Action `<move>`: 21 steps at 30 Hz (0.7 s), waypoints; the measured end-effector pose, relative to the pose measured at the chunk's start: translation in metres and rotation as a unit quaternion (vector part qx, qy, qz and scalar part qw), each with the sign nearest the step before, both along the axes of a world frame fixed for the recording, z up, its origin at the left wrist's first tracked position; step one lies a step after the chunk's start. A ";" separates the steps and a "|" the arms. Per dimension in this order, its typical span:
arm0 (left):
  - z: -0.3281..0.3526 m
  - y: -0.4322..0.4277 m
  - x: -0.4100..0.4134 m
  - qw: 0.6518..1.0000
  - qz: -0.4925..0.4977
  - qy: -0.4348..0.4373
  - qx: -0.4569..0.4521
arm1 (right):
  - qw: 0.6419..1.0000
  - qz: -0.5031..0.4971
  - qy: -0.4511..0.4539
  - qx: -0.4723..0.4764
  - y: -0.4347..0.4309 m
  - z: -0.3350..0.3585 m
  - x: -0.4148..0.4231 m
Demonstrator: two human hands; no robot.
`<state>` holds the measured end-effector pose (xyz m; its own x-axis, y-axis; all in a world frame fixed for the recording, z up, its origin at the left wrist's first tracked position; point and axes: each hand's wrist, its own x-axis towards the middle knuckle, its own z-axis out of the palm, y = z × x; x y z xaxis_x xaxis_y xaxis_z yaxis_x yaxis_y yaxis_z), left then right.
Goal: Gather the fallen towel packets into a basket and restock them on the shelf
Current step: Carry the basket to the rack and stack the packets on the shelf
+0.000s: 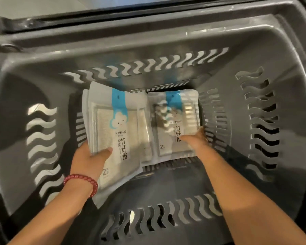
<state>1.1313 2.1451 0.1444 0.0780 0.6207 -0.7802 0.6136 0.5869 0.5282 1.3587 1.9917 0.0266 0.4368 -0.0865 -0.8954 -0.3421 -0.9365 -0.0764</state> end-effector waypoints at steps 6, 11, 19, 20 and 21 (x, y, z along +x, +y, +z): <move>0.000 -0.004 0.001 1.000 -0.009 0.009 -0.011 | 0.987 -0.006 -0.161 0.013 0.003 0.016 -0.019; 0.010 -0.009 0.006 0.999 0.009 0.041 -0.027 | 0.948 0.110 -0.296 0.029 0.016 0.062 -0.026; 0.042 -0.006 0.016 0.998 0.007 0.017 -0.058 | 0.925 -0.008 -0.268 0.268 0.009 0.144 -0.034; 0.046 -0.004 0.017 0.997 0.009 0.002 -0.073 | 0.928 -0.034 -0.223 0.295 0.010 0.149 -0.038; 0.050 -0.002 0.018 0.995 0.019 -0.020 -0.092 | 0.930 -0.055 -0.183 0.313 0.012 0.152 -0.042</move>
